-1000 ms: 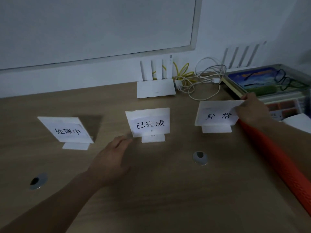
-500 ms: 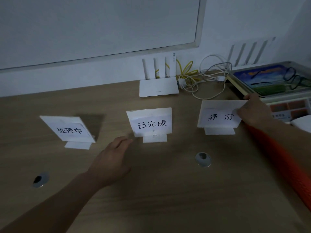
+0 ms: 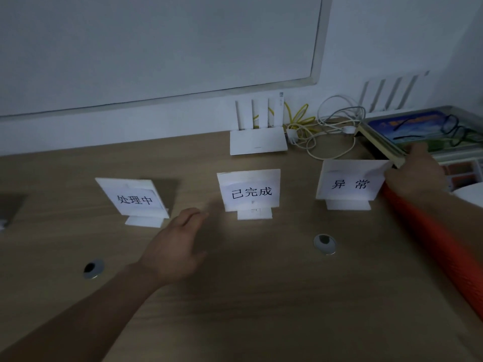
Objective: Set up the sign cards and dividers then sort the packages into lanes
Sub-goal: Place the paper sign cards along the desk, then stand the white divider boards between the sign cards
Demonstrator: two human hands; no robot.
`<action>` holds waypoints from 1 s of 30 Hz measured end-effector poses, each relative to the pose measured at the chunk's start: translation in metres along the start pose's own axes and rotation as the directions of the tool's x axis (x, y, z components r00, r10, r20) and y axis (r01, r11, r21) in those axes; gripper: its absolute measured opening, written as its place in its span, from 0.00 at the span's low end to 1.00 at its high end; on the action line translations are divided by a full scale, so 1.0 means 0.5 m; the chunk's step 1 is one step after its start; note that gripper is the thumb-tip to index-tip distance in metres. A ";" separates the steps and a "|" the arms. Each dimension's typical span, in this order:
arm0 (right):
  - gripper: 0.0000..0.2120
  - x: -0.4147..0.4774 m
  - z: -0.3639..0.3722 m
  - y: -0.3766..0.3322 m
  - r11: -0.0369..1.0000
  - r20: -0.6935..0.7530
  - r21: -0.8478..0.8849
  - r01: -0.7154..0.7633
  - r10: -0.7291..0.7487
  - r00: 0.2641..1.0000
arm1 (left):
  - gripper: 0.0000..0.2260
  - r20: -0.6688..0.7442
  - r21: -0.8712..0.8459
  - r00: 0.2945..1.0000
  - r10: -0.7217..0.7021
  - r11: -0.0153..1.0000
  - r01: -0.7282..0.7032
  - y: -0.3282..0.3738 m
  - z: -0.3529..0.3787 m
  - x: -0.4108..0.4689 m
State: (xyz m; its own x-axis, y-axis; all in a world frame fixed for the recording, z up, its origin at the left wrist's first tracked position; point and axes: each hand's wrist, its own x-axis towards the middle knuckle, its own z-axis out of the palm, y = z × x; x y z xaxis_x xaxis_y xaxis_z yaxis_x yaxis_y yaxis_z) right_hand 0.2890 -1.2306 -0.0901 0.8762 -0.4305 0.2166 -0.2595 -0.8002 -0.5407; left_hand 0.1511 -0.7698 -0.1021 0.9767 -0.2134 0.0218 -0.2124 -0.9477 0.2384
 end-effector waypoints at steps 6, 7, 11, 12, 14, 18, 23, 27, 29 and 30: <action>0.30 -0.111 -0.050 -0.093 0.986 -0.075 0.050 0.158 -0.154 0.985 | 0.36 -0.036 -0.001 0.999 -0.006 1.000 0.006 -0.046 -0.062 -0.062; 0.28 -0.132 -0.056 -0.116 0.983 -0.065 0.045 0.180 -0.177 0.982 | 0.37 -0.039 -0.003 0.999 -0.007 1.000 0.007 -0.060 -0.074 -0.074; 0.22 -0.235 -0.073 -0.224 0.961 -0.044 0.042 0.272 -0.270 0.962 | 0.36 -0.054 -0.050 0.999 -0.008 0.999 0.005 -0.121 -0.123 -0.147; 0.22 -0.269 -0.075 -0.254 0.955 -0.044 0.041 0.295 -0.294 0.955 | 0.36 -0.063 -0.056 0.998 -0.002 0.998 -0.002 -0.140 -0.139 -0.171; 0.21 -0.339 -0.074 -0.317 0.940 -0.029 0.038 0.340 -0.339 0.940 | 0.36 -0.072 -0.059 0.997 0.005 0.998 -0.010 -0.183 -0.176 -0.222; 0.19 -0.484 -0.064 -0.462 0.936 -0.001 0.077 0.345 -0.346 0.938 | 0.37 -0.063 -0.034 0.998 -0.004 0.999 0.002 -0.295 -0.256 -0.334; 0.22 -0.641 -0.032 -0.635 0.893 0.091 0.113 0.436 -0.447 0.890 | 0.36 -0.087 0.005 0.995 -0.046 0.999 0.046 -0.417 -0.348 -0.456; 0.21 -0.745 -0.006 -0.753 0.851 0.160 0.191 0.488 -0.518 0.840 | 0.38 -0.111 0.010 0.988 -0.105 0.994 0.107 -0.477 -0.410 -0.542; 0.22 -0.792 0.001 -0.804 0.823 0.173 0.215 0.526 -0.563 0.808 | 0.38 -0.137 0.002 0.981 -0.138 0.990 0.139 -0.496 -0.437 -0.581; 0.23 -0.813 0.001 -0.826 0.812 0.185 0.212 0.543 -0.579 0.794 | 0.37 -0.155 -0.001 0.976 -0.151 0.988 0.152 -0.502 -0.451 -0.600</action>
State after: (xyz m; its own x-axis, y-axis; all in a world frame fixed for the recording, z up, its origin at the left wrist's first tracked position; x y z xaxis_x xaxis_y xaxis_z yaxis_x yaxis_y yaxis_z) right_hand 0.0403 -0.7248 0.0449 0.9212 0.1990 0.3345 0.3511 -0.7956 -0.4936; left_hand -0.0818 -0.4143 0.0502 0.9903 -0.0287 0.1363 -0.0611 -0.9689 0.2400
